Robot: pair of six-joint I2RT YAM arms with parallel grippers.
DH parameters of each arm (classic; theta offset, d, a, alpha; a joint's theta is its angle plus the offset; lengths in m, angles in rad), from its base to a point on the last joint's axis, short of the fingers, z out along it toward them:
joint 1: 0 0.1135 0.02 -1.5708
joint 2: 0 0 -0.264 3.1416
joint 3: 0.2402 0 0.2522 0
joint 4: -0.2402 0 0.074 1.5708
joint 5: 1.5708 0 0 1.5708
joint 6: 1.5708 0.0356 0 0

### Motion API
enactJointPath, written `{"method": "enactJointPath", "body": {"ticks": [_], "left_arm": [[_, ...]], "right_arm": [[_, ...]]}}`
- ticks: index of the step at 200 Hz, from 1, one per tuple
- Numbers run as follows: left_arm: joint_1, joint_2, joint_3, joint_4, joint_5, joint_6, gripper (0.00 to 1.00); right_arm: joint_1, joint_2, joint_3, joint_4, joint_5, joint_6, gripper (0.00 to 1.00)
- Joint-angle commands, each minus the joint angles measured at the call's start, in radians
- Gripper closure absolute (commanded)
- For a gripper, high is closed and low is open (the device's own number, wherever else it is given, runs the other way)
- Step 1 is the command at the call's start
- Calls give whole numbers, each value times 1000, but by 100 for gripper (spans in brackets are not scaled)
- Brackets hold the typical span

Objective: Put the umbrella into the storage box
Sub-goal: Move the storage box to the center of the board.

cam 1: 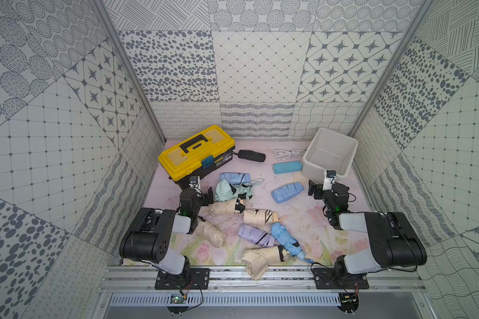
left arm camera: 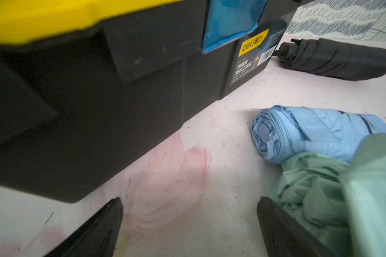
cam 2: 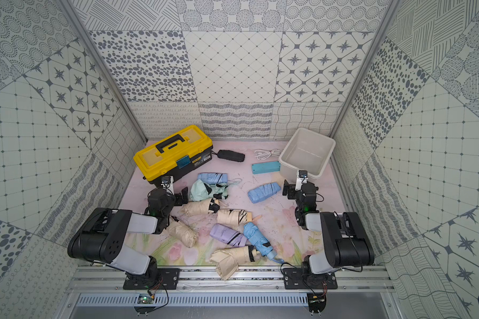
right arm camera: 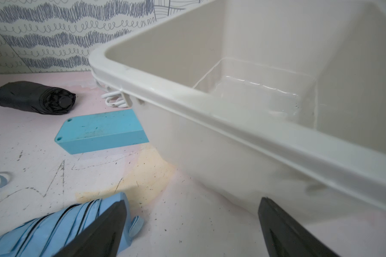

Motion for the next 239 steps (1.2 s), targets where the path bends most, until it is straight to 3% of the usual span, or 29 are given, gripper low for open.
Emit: {"method": "enactJointPath", "body": {"ticks": [1,25,56,86,114,164,219,239], "left_arm": [[0,-103,-46,110,-22,-2,1],[0,-204,-21,-20,-30,-5,1],[0,-345,10,-180,-48,11,1],[1,-477,82,-405,-38,27,0],[0,-571,174,-639,-6,-39,1],[0,-620,319,-926,87,-182,1],[-12,-595,408,-1053,176,-211,1],[-31,-587,419,-1059,182,-214,1]], "right_arm": [[3,-167,-21,-64,62,9,2],[1,-375,-22,-259,97,57,2],[0,-567,76,-660,174,281,2],[-2,-601,163,-820,3,298,2],[-2,-511,343,-1020,-60,330,2],[17,-183,769,-1390,-132,338,9],[110,101,1102,-1524,0,355,11],[117,210,1232,-1592,60,397,6]]}}
